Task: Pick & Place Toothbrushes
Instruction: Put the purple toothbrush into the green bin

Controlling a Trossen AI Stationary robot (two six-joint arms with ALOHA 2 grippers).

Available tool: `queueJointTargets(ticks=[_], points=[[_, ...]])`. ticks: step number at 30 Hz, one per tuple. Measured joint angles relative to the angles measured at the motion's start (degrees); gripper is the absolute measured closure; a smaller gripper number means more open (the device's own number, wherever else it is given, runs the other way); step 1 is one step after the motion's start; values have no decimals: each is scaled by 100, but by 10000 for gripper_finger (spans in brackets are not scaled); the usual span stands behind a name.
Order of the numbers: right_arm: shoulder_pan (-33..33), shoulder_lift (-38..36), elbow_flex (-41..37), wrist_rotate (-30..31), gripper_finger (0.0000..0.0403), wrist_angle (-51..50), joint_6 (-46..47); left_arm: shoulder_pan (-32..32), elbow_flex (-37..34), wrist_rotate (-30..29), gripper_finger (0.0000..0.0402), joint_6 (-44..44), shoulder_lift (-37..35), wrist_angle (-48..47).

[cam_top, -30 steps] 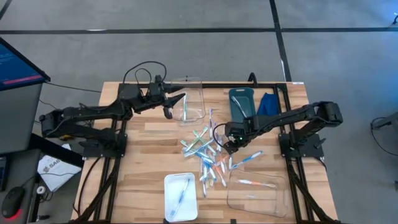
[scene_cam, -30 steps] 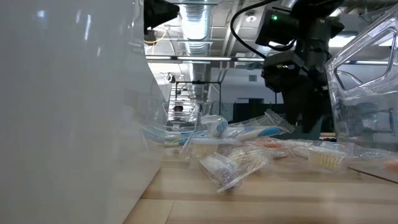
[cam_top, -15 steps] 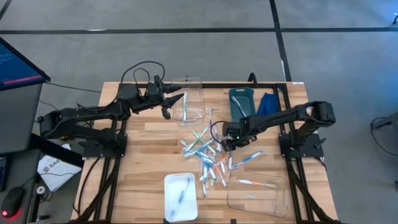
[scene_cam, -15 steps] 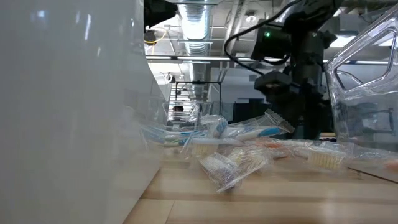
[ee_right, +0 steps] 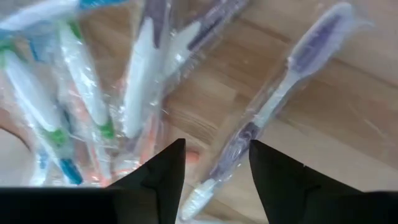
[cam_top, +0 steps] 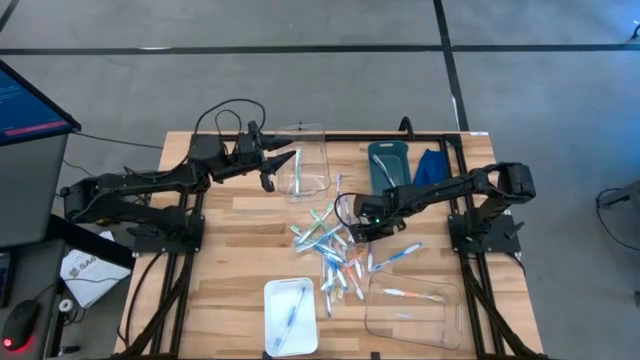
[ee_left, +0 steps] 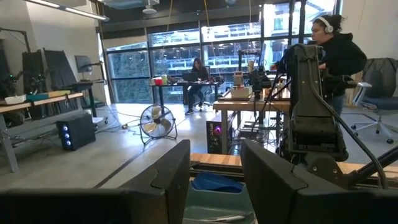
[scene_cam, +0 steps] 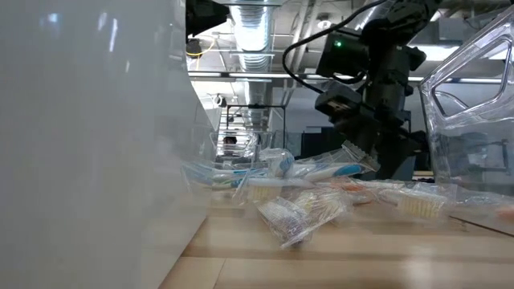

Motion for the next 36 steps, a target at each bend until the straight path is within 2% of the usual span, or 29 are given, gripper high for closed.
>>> queueJointTargets(ticks=[10, 36], points=[[13, 0, 0, 18, 236, -126, 58, -102, 0, -2, 266, -2, 0, -17], [13, 0, 0, 856, 282, -394, 497, -264, 0, -2, 266, -2, 0, 3]])
